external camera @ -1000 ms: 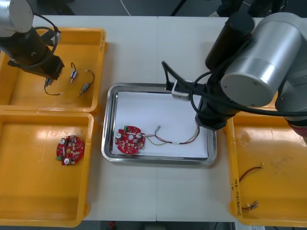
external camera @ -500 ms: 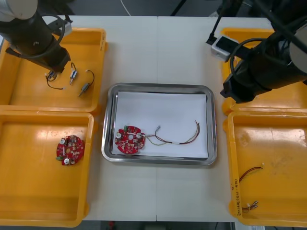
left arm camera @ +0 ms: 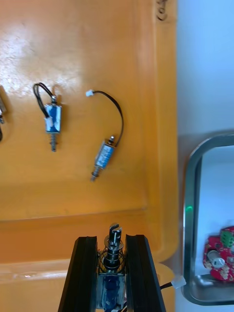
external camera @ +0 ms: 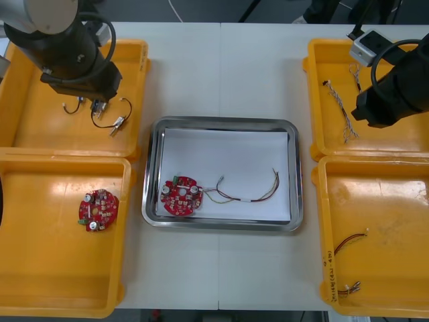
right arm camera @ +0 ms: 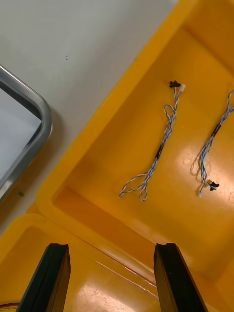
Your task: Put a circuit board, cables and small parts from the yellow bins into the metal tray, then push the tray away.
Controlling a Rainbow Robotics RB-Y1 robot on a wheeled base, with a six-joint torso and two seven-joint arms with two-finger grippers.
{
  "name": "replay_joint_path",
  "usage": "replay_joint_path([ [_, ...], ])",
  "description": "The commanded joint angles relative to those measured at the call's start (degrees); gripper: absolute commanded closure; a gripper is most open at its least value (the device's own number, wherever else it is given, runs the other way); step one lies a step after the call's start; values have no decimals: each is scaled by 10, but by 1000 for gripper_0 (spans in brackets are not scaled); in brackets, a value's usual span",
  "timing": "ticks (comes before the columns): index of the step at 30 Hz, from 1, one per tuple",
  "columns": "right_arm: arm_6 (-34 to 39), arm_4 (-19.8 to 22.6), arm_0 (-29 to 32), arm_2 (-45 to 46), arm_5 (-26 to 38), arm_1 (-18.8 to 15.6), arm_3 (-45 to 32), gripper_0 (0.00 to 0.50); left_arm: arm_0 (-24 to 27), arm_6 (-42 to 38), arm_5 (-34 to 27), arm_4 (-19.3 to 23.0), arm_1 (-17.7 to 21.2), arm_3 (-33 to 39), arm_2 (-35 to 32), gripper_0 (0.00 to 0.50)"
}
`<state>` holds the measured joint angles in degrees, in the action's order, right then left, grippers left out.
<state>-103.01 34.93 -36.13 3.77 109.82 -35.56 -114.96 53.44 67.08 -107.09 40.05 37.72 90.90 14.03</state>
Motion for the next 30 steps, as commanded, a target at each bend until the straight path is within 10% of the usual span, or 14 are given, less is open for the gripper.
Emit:
replay_joint_path([
  [1, 11, -10, -9, 39, 2, -17, 32, 0, -1, -35, -20, -12, -36, 46, 17, 500],
  [30, 1, -51, -214, 60, -80, -16, 401, 0, -16, -238, 110, -66, -118, 13, 189, 497],
])
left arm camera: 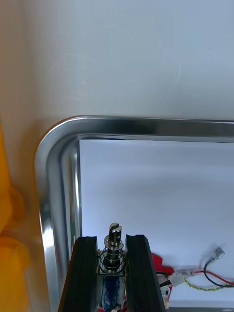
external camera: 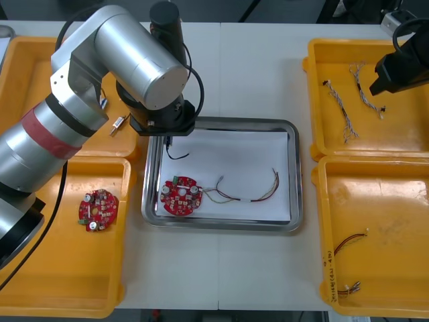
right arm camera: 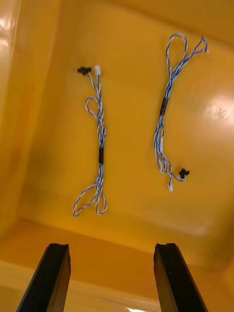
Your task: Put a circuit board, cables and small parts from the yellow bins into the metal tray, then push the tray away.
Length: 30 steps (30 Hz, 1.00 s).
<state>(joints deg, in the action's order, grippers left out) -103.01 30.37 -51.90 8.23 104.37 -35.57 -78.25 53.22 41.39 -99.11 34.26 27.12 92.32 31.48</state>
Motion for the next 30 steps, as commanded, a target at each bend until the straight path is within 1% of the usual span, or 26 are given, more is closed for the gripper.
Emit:
replay_joint_path([
  [1, -1, -7, -65, 15, -36, -17, 50, 0, -21, 18, 40, -10, -11, -1, 15, 498],
  [6, -11, -11, -94, 21, -78, -17, 115, 0, -39, 18, 60, -15, -3, -4, 15, 499],
  [9, -19, -13, -108, 22, -105, -17, 149, 0, -44, 18, 79, -16, -2, -19, 15, 498],
  [12, -26, -14, -124, 27, -129, -17, 190, 0, -45, 18, 107, -21, -2, -43, 23, 498],
  [14, -32, -18, -145, 28, -144, -18, 229, 0, -45, 15, 138, -31, -2, -64, 34, 497],
  [17, -41, -25, -168, 28, -162, -20, 275, 0, -44, 15, 168, -32, -2, -88, 38, 498],
  [20, -52, -30, -184, 28, -185, -20, 312, 0, -45, 15, 176, -31, -2, -93, 38, 498],
  [22, -59, -34, -187, 28, -197, -21, 323, 0, -45, 14, 175, -29, -2, -93, 39, 498],
  [25, -93, -38, -188, 30, -222, -21, 335, 0, -44, 11, 175, -26, -1, -90, 38, 495],
  [26, -105, -38, -192, 36, -233, -21, 348, 0, -45, 9, 175, -25, 0, -88, 38, 464],
  [27, -116, -38, -198, 47, -241, -21, 367, 0, -45, 8, 175, -25, 0, -87, 38, 350],
  [28, -121, -38, -203, 52, -246, -21, 378, 0, -44, 7, 175, -24, 0, -86, 38, 257],
  [29, -133, -39, -213, 62, -255, -23, 404, 0, -44, 5, 175, -24, 1, -86, 38, 100],
  [30, -143, -42, -225, 66, -264, -24, 428, 0, -44, 4, 175, -24, 2, -82, 39, 0],
])
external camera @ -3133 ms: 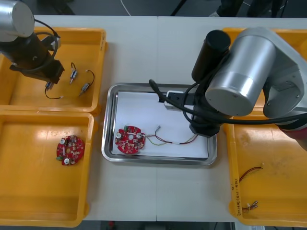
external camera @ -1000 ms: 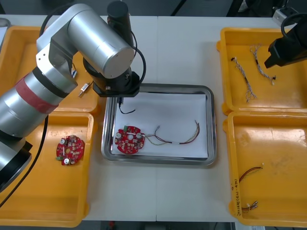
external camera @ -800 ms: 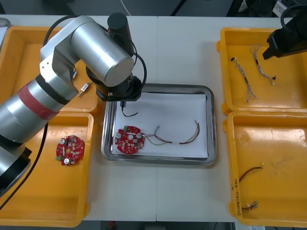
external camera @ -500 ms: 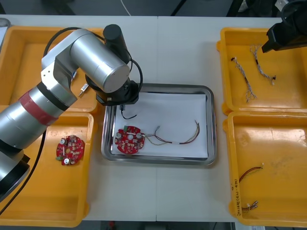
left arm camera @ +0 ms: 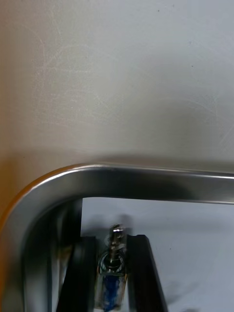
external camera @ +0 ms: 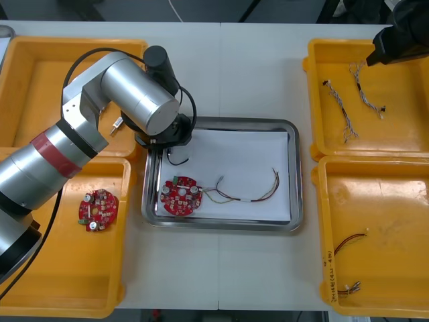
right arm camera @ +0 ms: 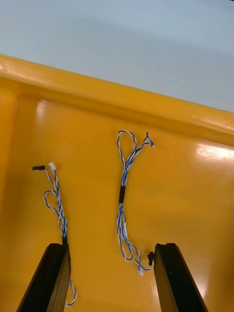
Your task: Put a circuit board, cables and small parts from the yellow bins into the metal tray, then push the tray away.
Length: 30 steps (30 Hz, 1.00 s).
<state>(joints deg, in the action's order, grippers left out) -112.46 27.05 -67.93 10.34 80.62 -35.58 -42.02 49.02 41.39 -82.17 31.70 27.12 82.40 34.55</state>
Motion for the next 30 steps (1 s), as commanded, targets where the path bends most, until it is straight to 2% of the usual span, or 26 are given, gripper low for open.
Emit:
replay_joint_path([
  [1, -54, -10, -70, 45, -32, -25, 79, 0, -3, 3, 6, 2, 2, 18, 7, 0],
  [6, -75, -53, -116, 45, -72, -25, 165, 0, -2, -8, 6, 11, 5, 37, 6, 0],
  [13, -80, -56, -127, 44, -122, -19, 229, 0, -2, -19, -5, 26, 10, 68, 3, 0],
  [20, -87, -60, -140, 74, -196, -17, 309, 0, 5, -24, -70, 36, 18, 124, -19, 0],
  [26, -88, -81, -140, 80, -221, -8, 313, 0, 6, -19, -110, 45, 43, 175, -44, 0],
  [30, -86, -90, -140, 80, -229, -2, 317, 0, 7, -4, -126, 73, 72, 196, -76, 0],
])
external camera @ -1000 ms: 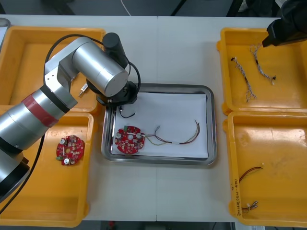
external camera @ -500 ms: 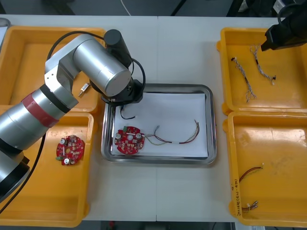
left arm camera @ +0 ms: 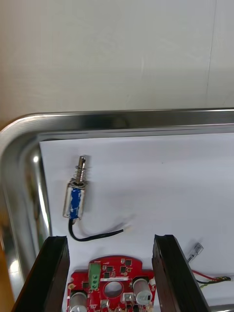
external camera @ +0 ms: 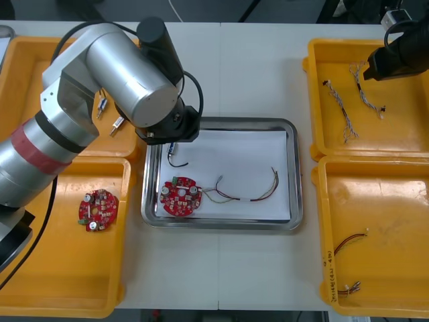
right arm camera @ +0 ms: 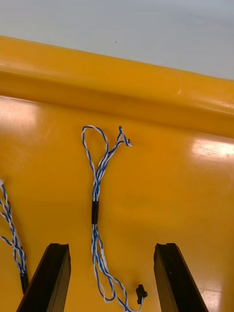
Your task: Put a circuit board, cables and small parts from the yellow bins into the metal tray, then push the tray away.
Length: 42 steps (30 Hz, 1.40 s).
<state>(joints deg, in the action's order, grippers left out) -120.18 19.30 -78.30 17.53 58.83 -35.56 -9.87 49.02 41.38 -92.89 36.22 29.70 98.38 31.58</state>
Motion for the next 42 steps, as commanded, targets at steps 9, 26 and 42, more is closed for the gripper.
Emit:
replay_joint_path([
  [9, -2, -16, -34, 9, -61, 12, 15, 0, 8, 103, -95, 61, 74, 33, -158, 0],
  [26, 13, 22, -3, -2, -97, 18, 15, 0, 72, 302, -149, 6, 81, -125, -234, 0],
  [42, 12, 55, 43, -7, -110, 24, 15, 0, 126, 472, -67, -44, 81, -321, -294, 0],
])
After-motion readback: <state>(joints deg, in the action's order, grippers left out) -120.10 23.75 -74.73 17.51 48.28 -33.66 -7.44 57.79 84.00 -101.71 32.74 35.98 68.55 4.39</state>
